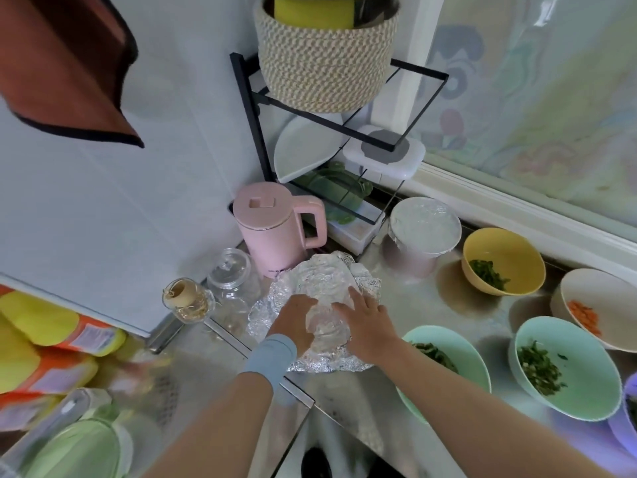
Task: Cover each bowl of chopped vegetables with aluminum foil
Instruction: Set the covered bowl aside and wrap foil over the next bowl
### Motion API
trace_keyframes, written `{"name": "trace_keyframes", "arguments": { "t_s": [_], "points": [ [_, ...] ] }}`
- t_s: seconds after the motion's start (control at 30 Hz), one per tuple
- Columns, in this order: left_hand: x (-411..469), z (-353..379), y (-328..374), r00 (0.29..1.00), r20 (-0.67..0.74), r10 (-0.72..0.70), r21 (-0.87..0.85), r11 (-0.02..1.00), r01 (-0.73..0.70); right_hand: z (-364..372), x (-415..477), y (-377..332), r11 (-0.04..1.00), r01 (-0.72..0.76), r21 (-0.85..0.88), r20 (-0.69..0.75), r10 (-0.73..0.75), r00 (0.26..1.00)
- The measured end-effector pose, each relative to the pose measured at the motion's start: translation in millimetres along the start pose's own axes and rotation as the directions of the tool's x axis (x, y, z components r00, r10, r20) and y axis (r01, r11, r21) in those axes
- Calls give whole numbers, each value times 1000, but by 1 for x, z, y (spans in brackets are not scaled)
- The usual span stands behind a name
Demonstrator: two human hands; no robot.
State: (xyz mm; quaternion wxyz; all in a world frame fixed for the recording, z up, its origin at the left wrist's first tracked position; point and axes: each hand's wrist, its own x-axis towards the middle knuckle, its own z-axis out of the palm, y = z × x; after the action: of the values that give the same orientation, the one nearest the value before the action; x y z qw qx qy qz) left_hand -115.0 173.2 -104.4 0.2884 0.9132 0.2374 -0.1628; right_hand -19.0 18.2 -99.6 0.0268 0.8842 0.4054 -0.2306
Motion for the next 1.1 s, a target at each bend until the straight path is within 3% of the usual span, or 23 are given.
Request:
{"name": "trace_keyframes", "arguments": {
  "t_s": [0.07, 0.17, 0.27, 0.33, 0.37, 0.47, 0.57, 0.63, 0.7, 0.77, 0.83, 0.93, 1.0, 1.1],
  "points": [
    [-3, 0, -3, 994, -104, -35, -91, 996, 26, 3, 0, -6, 998, 22, -54, -27, -24, 999],
    [-6, -2, -8, 939, -225, -262, -288, 938, 193, 8, 0, -11, 997, 46, -66, -75, -51, 996],
    [-8, -8, -10, 862, -106, -496, -630, 704, 328, 11, 0, -13, 997, 43, -57, -98, -48, 994],
    [-8, -14, -10, 821, -44, -569, -789, 524, 321, 11, -2, -16, 999, 37, -9, -110, -37, 993],
    [-9, -16, -11, 818, -37, -574, -819, 486, 304, 11, -3, -18, 999, 40, 28, -114, -36, 993],
    [-11, -23, -14, 854, -29, -519, -794, 531, 296, 8, -9, -23, 981, 28, 193, -117, -5, 993],
    [-18, -38, -10, 904, 70, -421, -816, 497, 295, -6, -14, -24, 884, -80, 461, -174, 178, 969],
    [-23, -51, -5, 924, 112, -365, -824, 486, 291, -23, -19, -20, 727, -122, 676, -194, 335, 922],
    [-26, -61, 2, 931, 120, -344, -815, 501, 290, -40, -22, -12, 466, -91, 880, -139, 436, 889],
    [-28, -69, 13, 938, 136, -318, -818, 499, 288, -57, -30, 0, 235, -68, 970, -64, 512, 857],
    [-32, -72, 29, 953, 171, -252, -828, 488, 277, -70, -42, 18, 127, -120, 985, 24, 584, 811],
    [-28, -63, 55, 973, 185, -135, -858, 460, 227, -76, -66, 50, 131, -186, 974, 49, 678, 734],
    [-27, -52, 75, 984, 137, -114, -830, 528, 177, -77, -84, 67, 149, -202, 968, 41, 701, 712],
    [-27, -26, 102, 984, 128, -122, -753, 634, 176, -67, -111, 88, 313, -326, 892, -11, 735, 678]
  ]
}}
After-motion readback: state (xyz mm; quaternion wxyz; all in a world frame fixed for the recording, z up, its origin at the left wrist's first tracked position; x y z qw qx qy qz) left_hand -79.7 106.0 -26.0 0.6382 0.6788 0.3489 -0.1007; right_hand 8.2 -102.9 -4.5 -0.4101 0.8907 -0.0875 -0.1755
